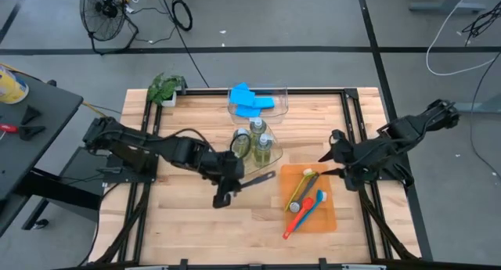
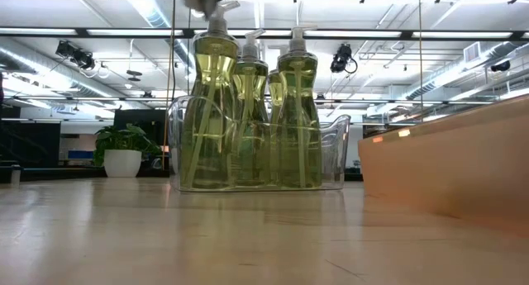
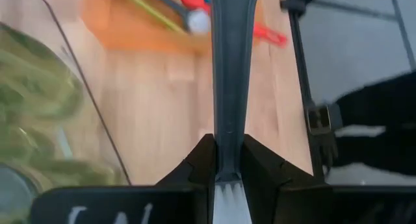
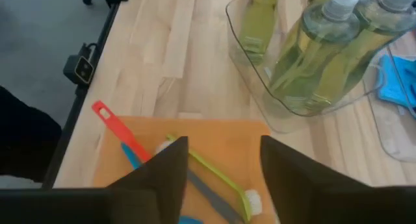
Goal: Pick & Place Kitchen Sink Supplies
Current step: Put the gray dish brush into the orange bin
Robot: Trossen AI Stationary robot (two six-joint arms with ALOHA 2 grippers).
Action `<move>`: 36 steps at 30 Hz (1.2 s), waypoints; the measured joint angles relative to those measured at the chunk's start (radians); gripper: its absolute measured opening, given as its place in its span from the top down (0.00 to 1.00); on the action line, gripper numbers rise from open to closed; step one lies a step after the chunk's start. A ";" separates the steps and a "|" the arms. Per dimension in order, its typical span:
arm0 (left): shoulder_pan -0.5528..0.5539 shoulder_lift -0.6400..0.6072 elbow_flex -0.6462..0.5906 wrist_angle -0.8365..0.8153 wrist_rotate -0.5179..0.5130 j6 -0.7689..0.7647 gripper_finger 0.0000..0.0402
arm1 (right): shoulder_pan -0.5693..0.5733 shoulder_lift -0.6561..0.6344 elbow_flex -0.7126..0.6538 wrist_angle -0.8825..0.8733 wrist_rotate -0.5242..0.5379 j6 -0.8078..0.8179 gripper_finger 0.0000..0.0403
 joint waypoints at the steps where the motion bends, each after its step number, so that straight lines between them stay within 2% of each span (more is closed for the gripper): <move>1: 0.009 0.000 0.000 0.018 -0.001 0.001 0.86 | 0.000 -0.010 0.000 -0.013 0.000 0.000 0.54; 9: 0.065 0.005 0.000 0.100 0.000 0.003 0.86 | 0.000 -0.115 0.000 -0.057 0.000 0.000 0.83; 14: 0.079 0.049 -0.001 0.233 0.033 0.001 0.87 | 0.000 -0.162 0.000 -0.083 0.000 0.000 0.97; 21: 0.092 0.116 0.002 0.414 0.078 -0.031 0.87 | -0.001 -0.191 -0.001 -0.125 0.037 0.000 0.97; 26: 0.092 0.139 0.033 0.400 0.086 -0.019 0.87 | -0.001 -0.192 -0.001 -0.120 0.045 0.000 0.99; 32: 0.091 0.138 0.168 0.180 0.034 0.049 0.87 | -0.001 -0.189 -0.001 -0.083 0.045 -0.001 0.98; 36: 0.092 0.138 0.284 0.070 -0.031 0.104 0.86 | -0.001 -0.189 -0.001 0.018 0.045 -0.031 0.99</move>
